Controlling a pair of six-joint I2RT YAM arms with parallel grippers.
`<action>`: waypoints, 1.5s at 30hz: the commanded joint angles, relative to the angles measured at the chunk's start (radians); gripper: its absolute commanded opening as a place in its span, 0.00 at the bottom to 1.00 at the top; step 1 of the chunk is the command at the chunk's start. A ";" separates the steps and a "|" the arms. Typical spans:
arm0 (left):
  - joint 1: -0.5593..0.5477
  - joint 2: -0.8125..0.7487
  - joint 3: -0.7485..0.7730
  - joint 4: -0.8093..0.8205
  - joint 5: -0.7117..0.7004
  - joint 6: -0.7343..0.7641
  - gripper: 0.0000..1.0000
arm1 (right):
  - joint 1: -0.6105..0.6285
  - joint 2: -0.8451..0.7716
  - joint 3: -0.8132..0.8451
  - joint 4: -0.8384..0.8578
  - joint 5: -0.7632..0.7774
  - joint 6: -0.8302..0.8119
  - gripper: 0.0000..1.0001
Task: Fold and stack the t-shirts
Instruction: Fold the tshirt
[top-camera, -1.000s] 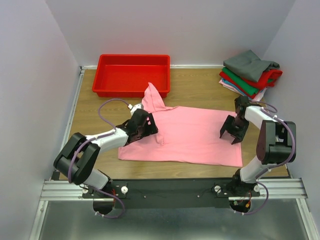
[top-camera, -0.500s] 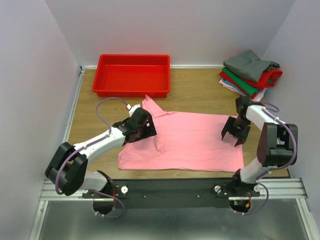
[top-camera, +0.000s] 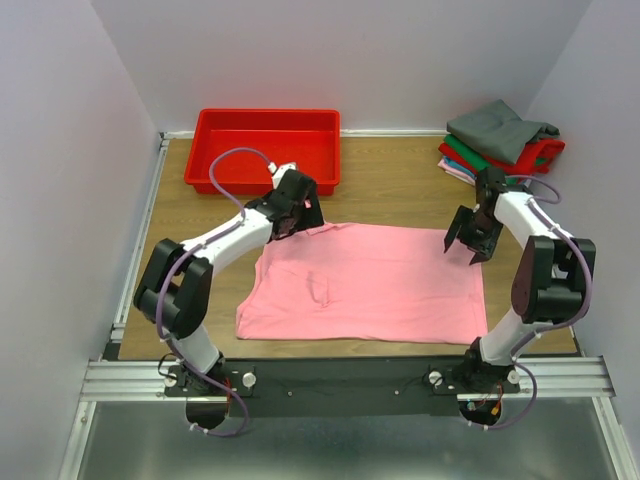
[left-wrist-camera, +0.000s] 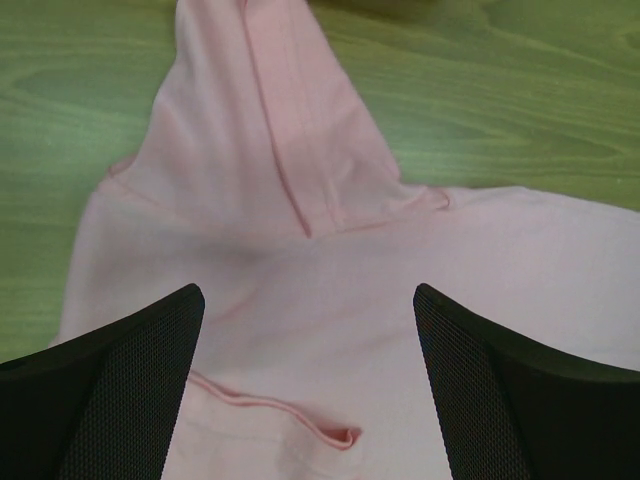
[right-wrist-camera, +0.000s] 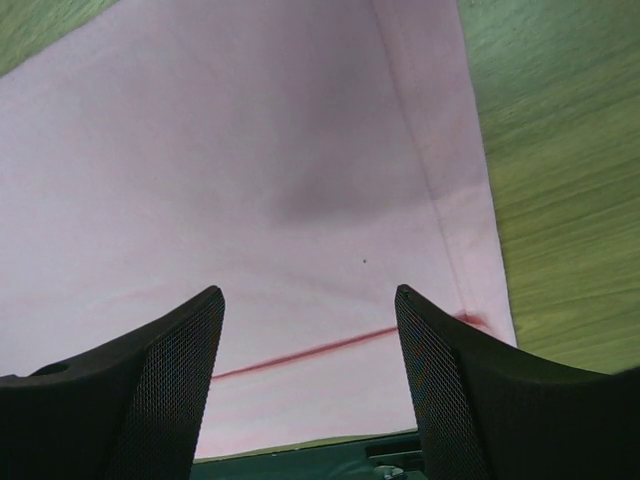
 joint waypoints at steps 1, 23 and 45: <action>0.005 0.101 0.109 0.009 -0.007 0.069 0.92 | -0.002 0.053 0.032 0.050 0.034 0.008 0.76; 0.145 0.387 0.377 0.038 -0.004 0.132 0.72 | -0.024 0.202 0.149 0.105 0.040 0.011 0.74; 0.157 0.552 0.545 0.020 -0.012 0.144 0.54 | -0.040 0.237 0.170 0.123 0.049 0.019 0.73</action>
